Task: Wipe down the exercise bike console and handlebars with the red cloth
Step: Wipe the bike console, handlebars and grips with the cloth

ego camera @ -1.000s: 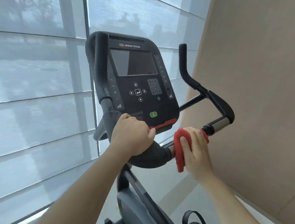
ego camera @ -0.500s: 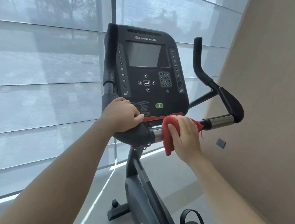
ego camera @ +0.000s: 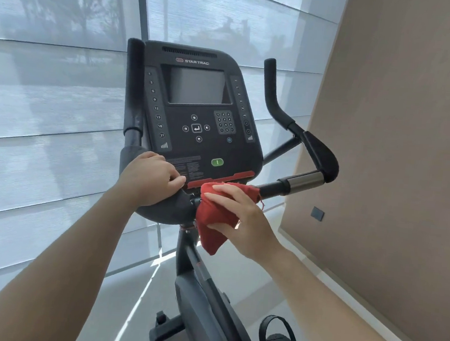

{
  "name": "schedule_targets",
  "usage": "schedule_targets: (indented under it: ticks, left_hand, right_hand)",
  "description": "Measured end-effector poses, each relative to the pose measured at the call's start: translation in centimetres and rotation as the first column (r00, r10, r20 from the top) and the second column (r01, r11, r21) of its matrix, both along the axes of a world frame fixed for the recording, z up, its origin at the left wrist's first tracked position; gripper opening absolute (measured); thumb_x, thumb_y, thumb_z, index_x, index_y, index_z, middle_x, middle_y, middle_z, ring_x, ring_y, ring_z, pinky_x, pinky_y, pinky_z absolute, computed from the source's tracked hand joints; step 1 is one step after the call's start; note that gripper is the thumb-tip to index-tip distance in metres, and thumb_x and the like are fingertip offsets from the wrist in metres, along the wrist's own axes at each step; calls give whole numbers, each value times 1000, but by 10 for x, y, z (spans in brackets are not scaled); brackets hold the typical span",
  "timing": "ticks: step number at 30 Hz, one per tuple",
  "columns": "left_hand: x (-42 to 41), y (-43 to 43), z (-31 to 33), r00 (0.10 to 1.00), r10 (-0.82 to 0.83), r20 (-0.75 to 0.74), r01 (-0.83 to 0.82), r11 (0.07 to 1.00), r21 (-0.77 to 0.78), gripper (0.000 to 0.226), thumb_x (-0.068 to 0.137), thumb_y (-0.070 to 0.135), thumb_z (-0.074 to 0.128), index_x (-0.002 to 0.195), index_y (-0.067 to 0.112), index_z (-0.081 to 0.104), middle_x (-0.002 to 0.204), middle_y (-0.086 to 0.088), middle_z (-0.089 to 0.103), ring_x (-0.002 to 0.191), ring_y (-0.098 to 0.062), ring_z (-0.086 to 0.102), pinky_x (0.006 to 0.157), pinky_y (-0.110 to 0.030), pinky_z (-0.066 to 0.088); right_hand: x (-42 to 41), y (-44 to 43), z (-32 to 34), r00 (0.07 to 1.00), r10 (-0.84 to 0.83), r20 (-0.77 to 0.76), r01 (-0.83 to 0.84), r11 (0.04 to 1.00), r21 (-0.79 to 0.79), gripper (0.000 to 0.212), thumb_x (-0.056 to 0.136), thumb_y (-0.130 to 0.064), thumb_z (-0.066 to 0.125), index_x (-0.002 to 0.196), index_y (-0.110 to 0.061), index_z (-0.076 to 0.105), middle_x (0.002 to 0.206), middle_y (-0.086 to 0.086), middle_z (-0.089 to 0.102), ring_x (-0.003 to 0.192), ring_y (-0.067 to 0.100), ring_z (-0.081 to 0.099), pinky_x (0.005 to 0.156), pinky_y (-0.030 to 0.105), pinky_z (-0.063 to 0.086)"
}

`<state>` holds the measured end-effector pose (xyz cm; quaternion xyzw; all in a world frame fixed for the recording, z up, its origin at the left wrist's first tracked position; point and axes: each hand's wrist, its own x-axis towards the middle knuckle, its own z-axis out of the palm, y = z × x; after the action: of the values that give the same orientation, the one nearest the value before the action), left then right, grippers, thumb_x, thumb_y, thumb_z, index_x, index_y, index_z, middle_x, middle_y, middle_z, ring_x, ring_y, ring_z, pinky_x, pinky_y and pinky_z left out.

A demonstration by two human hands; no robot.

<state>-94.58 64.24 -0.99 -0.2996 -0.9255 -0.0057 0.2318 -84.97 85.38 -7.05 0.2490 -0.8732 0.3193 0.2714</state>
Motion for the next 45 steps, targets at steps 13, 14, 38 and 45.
schedule_targets:
  ticks: [13, 14, 38, 45]
  left_hand:
    - [4, 3, -1, 999, 11, -32, -11, 1000, 7, 48, 93, 36, 35, 48, 23, 43, 67, 4, 62, 77, -14, 49, 93, -25, 30]
    - [4, 3, 0, 999, 14, -34, -14, 1000, 3, 48, 93, 36, 35, 49, 23, 45, 67, 4, 62, 77, -14, 49, 92, -25, 30]
    - [-1, 1, -3, 999, -11, -32, 12, 1000, 21, 54, 86, 43, 22, 60, 17, 61, 69, 4, 65, 80, -13, 53, 93, -24, 30]
    - [-5, 2, -3, 999, 8, -51, -7, 1000, 30, 53, 83, 45, 22, 56, 16, 57, 66, 3, 64, 79, -13, 53, 88, -23, 27]
  right_hand:
    - [-26, 92, 35, 932, -228, 281, 230, 973, 27, 35, 89, -28, 59, 124, -25, 55, 109, -18, 56, 103, 4, 49, 89, 12, 38]
    - [-28, 86, 36, 928, -245, 280, 244, 969, 41, 32, 93, -31, 53, 123, -24, 55, 107, -15, 55, 101, 7, 49, 91, 21, 41]
    - [-43, 24, 30, 982, -187, -36, 190, 970, 153, 47, 90, -56, 32, 100, -23, 64, 86, -7, 68, 79, 15, 61, 73, 41, 51]
    - [-33, 8, 2, 967, -146, -210, 170, 980, 102, 29, 92, -45, 44, 109, -25, 58, 100, -8, 65, 94, 11, 57, 88, 38, 44]
